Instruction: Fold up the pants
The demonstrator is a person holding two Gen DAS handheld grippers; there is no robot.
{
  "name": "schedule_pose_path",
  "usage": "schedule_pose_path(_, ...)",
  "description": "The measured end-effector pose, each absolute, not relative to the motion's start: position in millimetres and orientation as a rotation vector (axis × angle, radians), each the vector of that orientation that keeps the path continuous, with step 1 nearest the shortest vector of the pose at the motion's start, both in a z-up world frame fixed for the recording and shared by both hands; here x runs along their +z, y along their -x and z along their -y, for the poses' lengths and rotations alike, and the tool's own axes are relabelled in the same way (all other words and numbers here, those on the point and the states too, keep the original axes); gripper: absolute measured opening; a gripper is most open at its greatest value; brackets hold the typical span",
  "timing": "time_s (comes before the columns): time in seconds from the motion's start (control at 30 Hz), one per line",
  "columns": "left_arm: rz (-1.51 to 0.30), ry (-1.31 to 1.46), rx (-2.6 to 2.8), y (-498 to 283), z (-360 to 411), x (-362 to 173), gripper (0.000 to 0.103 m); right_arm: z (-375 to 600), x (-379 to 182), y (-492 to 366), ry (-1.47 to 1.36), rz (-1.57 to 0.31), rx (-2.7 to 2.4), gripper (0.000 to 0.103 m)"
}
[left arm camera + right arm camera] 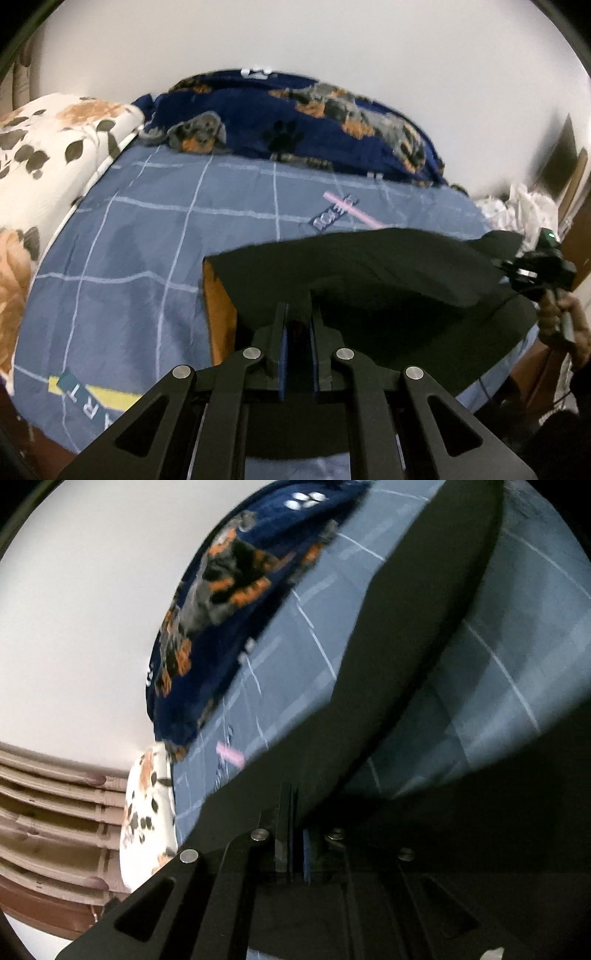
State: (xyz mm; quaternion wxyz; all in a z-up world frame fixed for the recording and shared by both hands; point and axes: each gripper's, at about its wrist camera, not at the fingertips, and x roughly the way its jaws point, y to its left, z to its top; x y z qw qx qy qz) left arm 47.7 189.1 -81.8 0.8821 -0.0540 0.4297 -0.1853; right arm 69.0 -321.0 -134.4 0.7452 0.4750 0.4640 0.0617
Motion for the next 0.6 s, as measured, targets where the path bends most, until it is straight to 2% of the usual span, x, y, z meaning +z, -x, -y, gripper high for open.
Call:
schedule_pose_path(0.27, -0.941, 0.072, -0.355, -23, -201, -102, 0.011, 305, -175, 13, -1.119, -1.110, 0.093, 0.005)
schedule_pose_path(0.6, -0.963, 0.007, -0.322, -7, -207, -126, 0.013, 291, -193, 41, -1.142, -1.156, 0.085, 0.005)
